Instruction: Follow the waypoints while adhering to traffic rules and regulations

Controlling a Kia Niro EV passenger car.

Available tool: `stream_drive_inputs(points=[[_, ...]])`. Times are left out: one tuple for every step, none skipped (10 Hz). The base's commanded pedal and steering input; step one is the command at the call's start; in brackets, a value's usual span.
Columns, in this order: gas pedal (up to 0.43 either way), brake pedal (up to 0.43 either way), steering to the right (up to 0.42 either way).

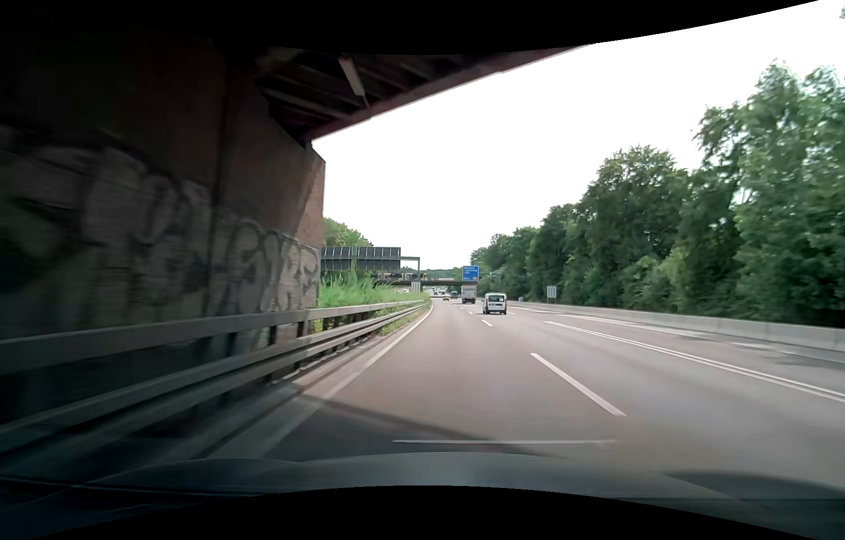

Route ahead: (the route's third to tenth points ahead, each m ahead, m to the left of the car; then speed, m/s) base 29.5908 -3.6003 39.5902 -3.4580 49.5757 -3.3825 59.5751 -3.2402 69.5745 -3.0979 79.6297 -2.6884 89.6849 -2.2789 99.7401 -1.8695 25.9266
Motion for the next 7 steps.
stream_drive_inputs(points=[[0.118,0.0,-0.008],[0.118,0.0,-0.007],[0.118,0.0,-0.006],[0.118,0.0,-0.004],[0.118,0.0,-0.004],[0.118,0.0,-0.004],[0.118,0.0,-0.004]])
